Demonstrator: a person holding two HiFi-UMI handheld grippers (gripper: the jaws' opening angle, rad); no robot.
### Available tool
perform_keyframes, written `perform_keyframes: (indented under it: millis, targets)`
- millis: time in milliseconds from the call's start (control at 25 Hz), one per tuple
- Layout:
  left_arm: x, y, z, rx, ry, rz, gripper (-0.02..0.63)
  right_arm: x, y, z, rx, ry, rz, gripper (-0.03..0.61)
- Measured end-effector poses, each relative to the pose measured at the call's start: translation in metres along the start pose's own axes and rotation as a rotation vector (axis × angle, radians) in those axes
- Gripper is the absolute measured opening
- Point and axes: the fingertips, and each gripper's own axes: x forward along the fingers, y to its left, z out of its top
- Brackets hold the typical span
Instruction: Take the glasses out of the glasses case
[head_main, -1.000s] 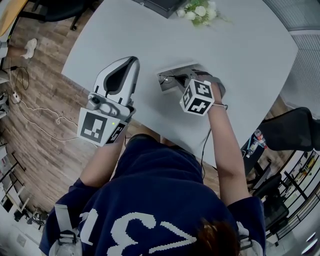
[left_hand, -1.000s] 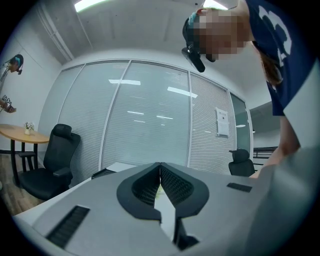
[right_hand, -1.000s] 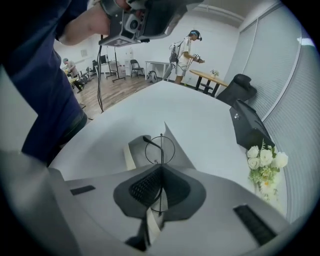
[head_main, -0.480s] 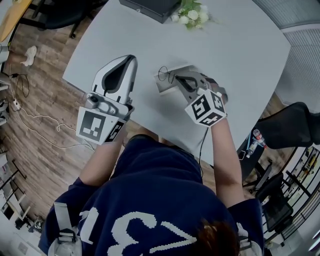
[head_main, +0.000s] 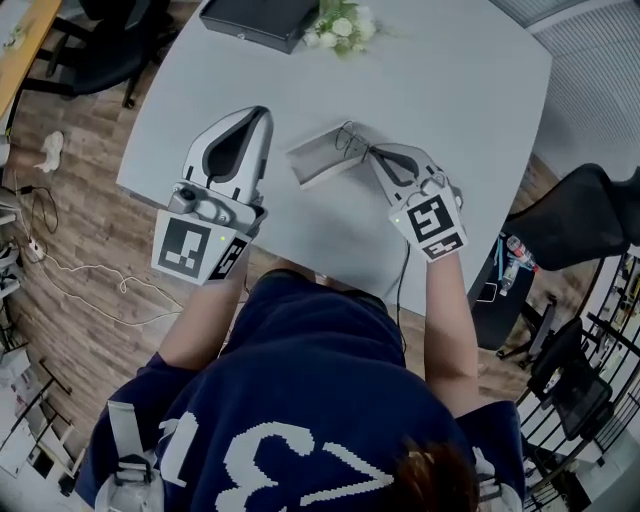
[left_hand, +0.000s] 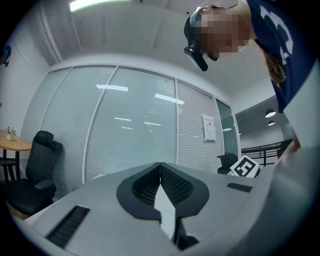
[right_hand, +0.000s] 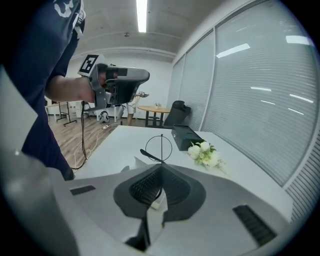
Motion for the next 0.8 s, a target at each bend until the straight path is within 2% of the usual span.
perform_keyframes:
  millis: [200, 360, 600, 800]
  targets:
    - [0.02, -0.026, -0.01, -0.01, 0.007, -0.067, 0.015, -0.041, -0.026, -0.041, 0.063, 0.067, -0.124, 0.024]
    - [0.025, -0.038, -0.01, -0.018, 0.011, -0.116, 0.014, -0.062, -0.027, -0.076, 0.077, 0.214, -0.183, 0.024]
    - [0.031, -0.045, -0.017, -0.029, 0.03, -0.148, 0.014, -0.058, -0.018, -0.133, 0.046, 0.498, -0.165, 0.024]
    - [0.026, -0.042, -0.019, -0.024, 0.049, -0.135, 0.014, -0.031, -0.012, -0.16, 0.085, 0.583, -0.13, 0.025]
